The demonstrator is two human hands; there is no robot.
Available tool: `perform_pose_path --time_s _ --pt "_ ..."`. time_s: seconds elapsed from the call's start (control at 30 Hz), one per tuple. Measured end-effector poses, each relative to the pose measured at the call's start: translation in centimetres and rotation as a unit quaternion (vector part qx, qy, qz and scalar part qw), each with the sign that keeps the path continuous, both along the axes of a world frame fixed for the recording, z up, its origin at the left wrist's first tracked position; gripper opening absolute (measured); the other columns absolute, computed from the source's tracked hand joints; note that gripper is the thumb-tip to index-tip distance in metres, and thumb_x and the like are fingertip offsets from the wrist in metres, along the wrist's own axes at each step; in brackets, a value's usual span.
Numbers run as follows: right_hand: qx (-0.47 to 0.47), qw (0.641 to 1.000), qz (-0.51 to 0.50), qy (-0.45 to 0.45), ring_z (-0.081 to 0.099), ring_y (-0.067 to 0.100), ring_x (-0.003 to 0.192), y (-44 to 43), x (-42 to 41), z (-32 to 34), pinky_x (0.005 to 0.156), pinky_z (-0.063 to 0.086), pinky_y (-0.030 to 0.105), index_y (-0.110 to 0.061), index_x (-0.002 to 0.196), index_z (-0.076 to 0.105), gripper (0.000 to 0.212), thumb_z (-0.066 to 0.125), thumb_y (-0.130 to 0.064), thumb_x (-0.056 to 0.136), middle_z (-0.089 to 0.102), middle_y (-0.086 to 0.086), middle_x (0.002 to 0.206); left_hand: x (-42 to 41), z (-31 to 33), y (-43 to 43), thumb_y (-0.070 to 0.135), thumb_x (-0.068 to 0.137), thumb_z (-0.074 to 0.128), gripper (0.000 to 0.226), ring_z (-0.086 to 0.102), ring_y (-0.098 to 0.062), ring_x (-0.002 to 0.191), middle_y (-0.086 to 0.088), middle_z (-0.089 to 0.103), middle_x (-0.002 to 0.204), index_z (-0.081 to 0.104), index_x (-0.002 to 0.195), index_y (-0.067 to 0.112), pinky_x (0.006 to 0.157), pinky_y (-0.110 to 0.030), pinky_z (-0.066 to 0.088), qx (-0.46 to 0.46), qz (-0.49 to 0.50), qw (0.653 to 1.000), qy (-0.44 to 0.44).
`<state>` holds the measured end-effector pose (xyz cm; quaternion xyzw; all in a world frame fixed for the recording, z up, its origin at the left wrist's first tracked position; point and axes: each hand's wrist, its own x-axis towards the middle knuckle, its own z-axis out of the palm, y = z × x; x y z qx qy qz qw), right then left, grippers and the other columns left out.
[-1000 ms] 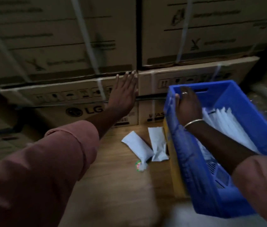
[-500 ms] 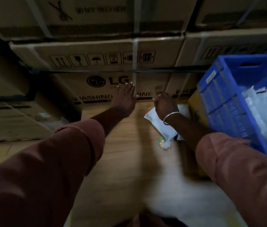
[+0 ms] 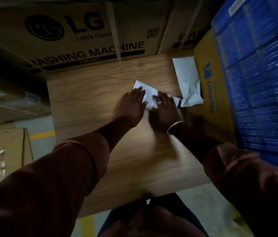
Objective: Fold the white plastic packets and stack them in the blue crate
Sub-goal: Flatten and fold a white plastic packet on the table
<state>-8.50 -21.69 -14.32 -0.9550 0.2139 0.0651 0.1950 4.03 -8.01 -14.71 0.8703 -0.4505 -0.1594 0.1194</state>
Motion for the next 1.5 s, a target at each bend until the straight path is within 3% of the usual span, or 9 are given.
perform_pose_path --time_s 0.2,0.37,0.5,0.6,0.77,0.97,1.3,1.4,1.5 --pt "0.047 0.992 0.097 -0.066 0.035 0.028 0.145 5.5 -6.3 -0.1 0.118 0.027 0.051 -0.011 0.139 0.05 0.052 0.056 -0.032 0.092 0.045 0.012 0.151 -5.6 -1.8 5.5 0.042 0.106 0.026 0.056 0.035 -0.027 0.15 -0.005 0.034 0.163 0.04 0.153 0.015 0.122 -0.05 0.027 0.0 0.022 1.0 0.007" --pt "0.009 0.997 0.059 -0.044 0.019 0.023 0.153 7.8 -8.6 -1.0 0.122 0.023 0.042 -0.009 0.154 0.03 0.064 0.047 -0.031 0.097 0.025 0.009 0.163 -11.0 -2.8 8.7 0.047 0.108 0.022 0.06 0.016 -0.019 0.157 0.001 0.022 0.168 0.027 0.159 0.016 0.126 -0.05 0.016 0.006 0.08 0.997 0.011" --pt "-0.037 0.998 0.049 0.004 0.014 0.02 0.154 8.6 -9.4 -2.1 0.124 0.014 0.041 -0.014 0.158 0.022 0.068 0.046 -0.034 0.097 0.018 0.005 0.166 -12.8 -3.4 8.4 0.043 0.108 0.026 0.059 0.013 -0.02 0.157 -0.001 0.018 0.169 0.022 0.16 0.014 0.126 -0.052 0.014 0.024 0.112 0.993 -0.004" --pt "-0.071 0.996 0.046 -0.002 0.022 0.023 0.152 8.8 -8.9 -2.8 0.124 0.018 0.042 -0.012 0.156 0.028 0.066 0.046 -0.033 0.097 0.025 0.007 0.164 -13.0 -3.7 7.9 0.04 0.107 0.027 0.06 0.013 -0.021 0.157 -0.003 0.019 0.169 0.021 0.16 0.013 0.127 -0.05 0.013 0.024 0.129 0.991 -0.009" --pt "-0.091 0.995 -0.006 -0.035 0.04 0.023 0.145 9.6 -7.9 -3.5 0.119 0.032 0.042 -0.009 0.149 0.043 0.059 0.021 -0.038 0.102 0.042 0.008 0.156 -13.2 -4.4 7.4 0.036 0.106 0.029 0.06 0.015 -0.023 0.157 -0.006 0.02 0.168 0.023 0.16 0.01 0.126 -0.048 0.018 0.016 0.146 0.989 -0.021" --pt "-0.116 0.989 -0.019 -0.092 0.052 0.023 0.135 9.6 -7.7 -5.2 0.115 0.037 0.041 -0.009 0.141 0.054 0.052 0.043 -0.037 0.097 0.053 0.008 0.147 -13.2 -4.4 7.1 0.035 0.105 0.026 0.06 0.015 -0.025 0.157 -0.007 0.019 0.168 0.022 0.16 0.009 0.126 -0.046 0.018 0.009 0.149 0.989 -0.011" --pt "-0.057 0.996 0.031 -0.059 0.032 0.023 0.149 8.8 -8.4 -4.3 0.122 0.025 0.044 -0.006 0.15 0.039 0.057 0.038 -0.032 0.099 0.036 0.01 0.159 -13.5 -4.0 7.2 0.032 0.104 0.029 0.06 0.014 -0.024 0.157 -0.006 0.02 0.168 0.023 0.159 0.009 0.125 -0.051 0.019 0.002 0.157 0.987 -0.018" --pt "-0.035 0.998 0.003 -0.06 0.023 0.019 0.152 7.9 -8.7 -3.3 0.124 0.017 0.048 -0.008 0.151 0.037 0.056 0.043 -0.028 0.1 0.032 0.007 0.161 -13.9 -2.9 5.9 0.03 0.104 0.032 0.059 0.014 -0.023 0.157 -0.005 0.021 0.168 0.026 0.159 0.01 0.125 -0.052 0.017 -0.017 0.165 0.986 -0.019" --pt "-0.038 0.998 -0.041 -0.041 0.018 0.018 0.153 6.3 -8.8 -2.9 0.124 0.013 0.049 -0.011 0.153 0.035 0.055 0.041 -0.031 0.102 0.03 0.004 0.162 -14.2 -2.5 3.6 0.031 0.107 0.023 0.056 0.017 -0.025 0.156 -0.005 0.024 0.167 0.029 0.158 0.009 0.126 -0.051 0.018 -0.046 0.141 0.989 -0.002"
